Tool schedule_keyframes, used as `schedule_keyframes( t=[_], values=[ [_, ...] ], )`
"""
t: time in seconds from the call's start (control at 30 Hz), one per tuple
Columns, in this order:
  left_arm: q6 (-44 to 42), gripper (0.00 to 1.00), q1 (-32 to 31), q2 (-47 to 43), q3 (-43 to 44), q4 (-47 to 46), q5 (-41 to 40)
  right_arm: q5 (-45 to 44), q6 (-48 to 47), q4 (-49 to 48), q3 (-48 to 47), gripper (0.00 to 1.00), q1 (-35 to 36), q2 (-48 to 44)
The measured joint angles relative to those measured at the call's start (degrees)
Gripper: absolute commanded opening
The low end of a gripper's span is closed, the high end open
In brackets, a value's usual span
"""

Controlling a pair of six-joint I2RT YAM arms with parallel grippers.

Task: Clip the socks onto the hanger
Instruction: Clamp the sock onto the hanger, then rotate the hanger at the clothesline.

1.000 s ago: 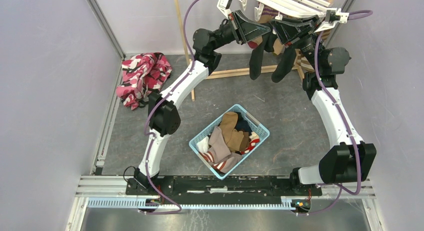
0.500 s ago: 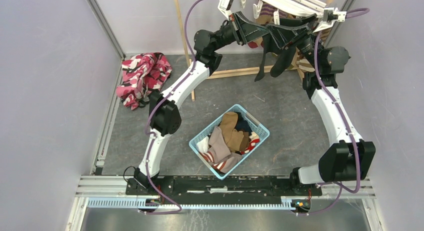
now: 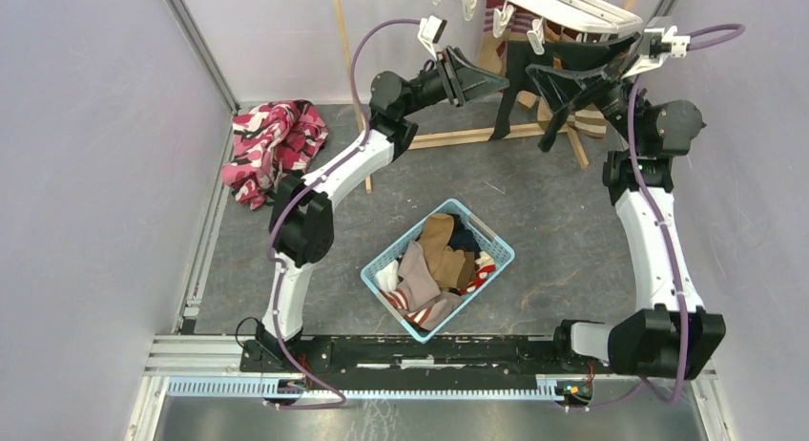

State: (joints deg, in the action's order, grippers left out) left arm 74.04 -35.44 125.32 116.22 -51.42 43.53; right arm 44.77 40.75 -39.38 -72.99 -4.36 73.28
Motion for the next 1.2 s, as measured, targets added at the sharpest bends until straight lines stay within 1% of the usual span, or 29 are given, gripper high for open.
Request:
schedule_keyframes(
  t=[0.13, 0.33, 0.4, 0.5, 0.6, 0.67, 0.77, 0.83, 0.93, 1.07, 1.2],
  values=[
    [-0.28, 0.55, 0.13, -5.42, -11.23, -2.36, 0.02, 2.14, -6.88, 6.73, 0.92, 0.95, -0.26, -4.39],
    [-6.29, 0.56, 0.48, -17.46, -28.13, -4.42, 0.22, 4.74, -19.37, 21.49, 0.94, 0.96, -1.60, -11.43],
    [-10.01, 0.57, 0.52, -22.91, -34.56, -4.17, 0.15, 6.86, -24.85, 27.63, 0.61, 0.96, -3.15, -13.25],
    [-16.98, 0.63, 0.61, -32.22, -44.13, -1.97, 0.02, 11.45, -35.19, 38.73, -1.22, 0.97, -6.32, -14.32],
    [-26.75, 0.69, 0.68, -43.60, -54.88, 2.82, -1.36, 15.47, -47.17, 50.53, -2.67, 0.98, -9.44, -14.97],
    [-33.03, 0.72, 0.72, -50.58, -60.89, 5.90, -2.73, 16.33, -54.27, 57.09, -3.78, 0.97, -10.49, -15.28],
    [-42.42, 0.74, 0.72, -61.31, -70.12, 10.62, -5.46, 17.09, -62.23, 63.39, -7.45, 0.98, -10.75, -15.02],
    [-47.08, 0.75, 0.72, -67.01, -75.14, 13.27, -7.37, 17.73, -64.94, 64.54, -10.82, 0.98, -10.75, -14.64],
    [-51.15, 0.76, 0.72, -74.55, -82.38, 16.70, -9.38, 18.21, -65.02, 61.51, -14.99, 0.96, -10.75, -14.27],
    [-52.50, 0.76, 0.72, -83.78, -91.54, 20.06, -12.17, 18.43, -59.87, 53.77, -21.18, 0.94, -10.75, -11.04],
    [-52.46, 0.76, 0.72, -89.18, -96.19, 22.01, -13.79, 18.18, -53.79, 46.25, -27.80, 0.90, -10.75, -5.57]
  ],
)
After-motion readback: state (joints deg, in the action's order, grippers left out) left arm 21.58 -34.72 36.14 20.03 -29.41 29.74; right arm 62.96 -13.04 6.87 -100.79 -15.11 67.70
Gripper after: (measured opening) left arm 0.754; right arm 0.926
